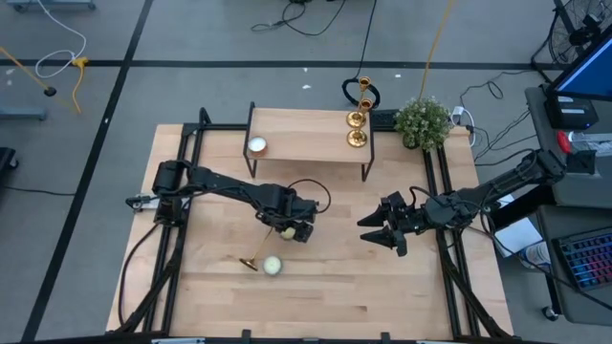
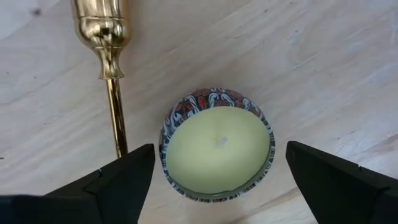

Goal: Pick & Place candle stick holders
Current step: Put the black scented candle aligned with the orange scented candle on the shelf

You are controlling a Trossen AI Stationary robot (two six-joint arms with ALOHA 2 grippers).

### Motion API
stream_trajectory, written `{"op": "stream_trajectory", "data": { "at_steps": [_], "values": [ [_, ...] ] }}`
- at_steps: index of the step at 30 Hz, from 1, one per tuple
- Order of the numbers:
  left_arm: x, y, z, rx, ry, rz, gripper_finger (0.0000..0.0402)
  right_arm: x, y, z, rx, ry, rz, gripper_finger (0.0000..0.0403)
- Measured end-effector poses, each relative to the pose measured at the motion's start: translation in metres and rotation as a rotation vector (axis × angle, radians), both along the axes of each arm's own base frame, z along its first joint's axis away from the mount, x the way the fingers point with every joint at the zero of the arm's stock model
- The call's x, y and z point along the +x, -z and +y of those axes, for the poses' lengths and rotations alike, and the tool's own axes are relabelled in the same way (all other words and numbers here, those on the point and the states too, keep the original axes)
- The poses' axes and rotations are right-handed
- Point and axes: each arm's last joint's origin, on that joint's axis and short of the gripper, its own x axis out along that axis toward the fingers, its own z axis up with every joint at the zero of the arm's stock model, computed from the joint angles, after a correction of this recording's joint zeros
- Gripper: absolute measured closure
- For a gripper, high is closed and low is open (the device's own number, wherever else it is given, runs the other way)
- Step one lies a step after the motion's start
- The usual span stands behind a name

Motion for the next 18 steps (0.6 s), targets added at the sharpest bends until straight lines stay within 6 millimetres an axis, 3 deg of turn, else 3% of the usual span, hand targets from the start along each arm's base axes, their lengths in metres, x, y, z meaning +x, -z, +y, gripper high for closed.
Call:
{"op": "stream_trajectory", "data": {
  "at_steps": [9,18],
  "values": [
    [0.004,0.022,-0.001,-0.031,0.020,0.058,0.0036,0.000,0.000,0.000,0.008,0.000,0.000,0.0147],
    [0.006,0.022,0.004,-0.031,0.013,0.036,0.0036,0.000,0.000,0.000,0.011,0.001,0.002,0.0147]
  ]
}}
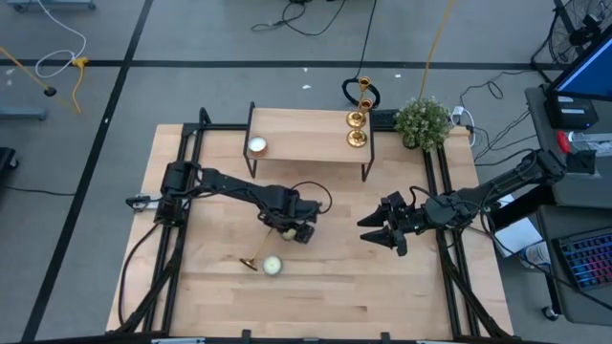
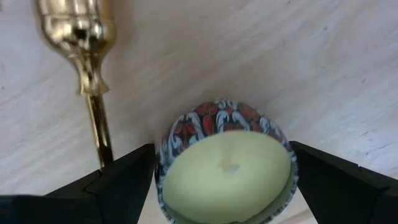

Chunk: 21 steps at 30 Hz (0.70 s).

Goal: Pick & Place candle stick holders
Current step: Put the black scented candle aligned with the orange scented candle on the shelf

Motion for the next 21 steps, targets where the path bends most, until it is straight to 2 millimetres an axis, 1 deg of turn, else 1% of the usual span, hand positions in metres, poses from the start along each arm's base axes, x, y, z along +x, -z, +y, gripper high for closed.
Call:
{"op": "stream_trajectory", "data": {
  "at_steps": [14,17,21],
  "values": [
    [-0.0001,-0.0002,-0.0005,-0.044,0.002,0.003,0.0039,0.0000,0.0000,-0.0001,-0.011,0.001,-0.002,0.0147],
    [-0.0002,-0.0002,-0.0005,-0.044,0.002,0.004,0.0058,0.0000,0.0000,-0.0001,-0.011,0.001,-0.002,0.0147],
    [-0.0002,-0.0003,-0.0005,-0.044,0.002,0.003,0.0102,0.0000,0.0000,-0.0001,-0.012,0.002,-0.002,0.0147]
  ]
}}
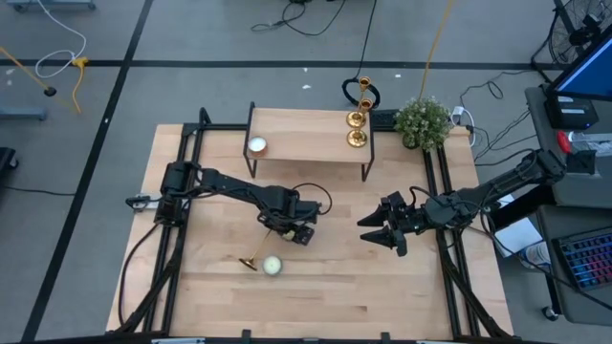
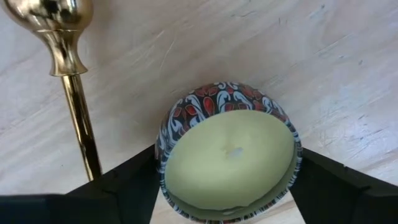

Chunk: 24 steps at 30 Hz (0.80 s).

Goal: Pick & Place candle stick holders
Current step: Put the black scented candle aligned with the orange scented candle on the shelf

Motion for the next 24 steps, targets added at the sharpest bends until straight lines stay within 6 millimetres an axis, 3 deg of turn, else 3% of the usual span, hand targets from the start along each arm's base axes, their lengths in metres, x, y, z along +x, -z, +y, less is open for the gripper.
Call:
{"op": "stream_trajectory", "data": {
  "at_steps": [7,12,16,24],
  "values": [
    [0.000,0.000,0.000,-0.001,-0.009,0.001,0.0110,0.000,0.000,0.000,-0.003,-0.001,-0.001,0.0147],
    [-0.001,0.000,0.000,-0.001,-0.016,0.017,0.0091,0.000,0.000,0.000,-0.003,0.000,0.000,0.0147],
    [-0.001,-0.004,0.000,0.001,-0.007,0.028,0.0108,0.000,0.000,0.000,-0.003,-0.001,-0.001,0.0147],
    [0.011,-0.028,0.000,0.019,0.013,-0.016,0.0108,0.000,0.000,0.000,-0.003,0.000,-0.001,0.0147]
  ]
}}
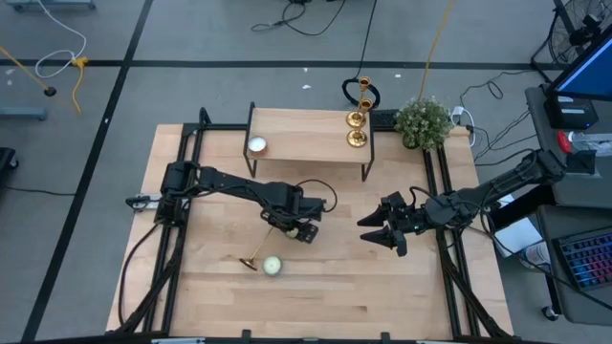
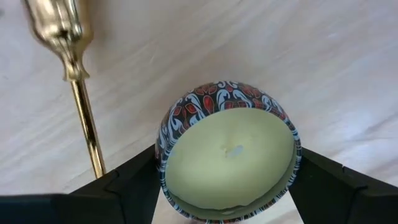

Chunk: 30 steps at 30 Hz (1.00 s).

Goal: Pick & Place candle stick holders
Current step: Put the black scented candle aligned with the orange scented candle on the shelf

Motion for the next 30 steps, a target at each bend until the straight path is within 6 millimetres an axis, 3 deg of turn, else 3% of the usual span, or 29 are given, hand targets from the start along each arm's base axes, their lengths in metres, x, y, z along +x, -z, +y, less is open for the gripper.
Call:
{"op": "stream_trajectory", "data": {
  "at_steps": [7,14,24,30],
  "values": [
    [0.012,-0.039,0.007,0.015,0.042,-0.047,0.0102,0.000,0.000,0.000,0.000,0.000,0.000,0.0147],
    [0.012,-0.077,0.031,0.042,0.073,-0.049,0.0109,0.000,0.000,0.000,0.000,-0.001,0.000,0.0147],
    [-0.005,-0.120,0.085,0.069,0.082,0.006,0.0109,0.000,0.000,0.001,0.005,-0.028,0.002,0.0147],
    [-0.021,-0.146,0.133,0.103,0.036,-0.014,0.0106,0.000,0.000,0.001,0.006,-0.027,0.001,0.0147]
  ]
}}
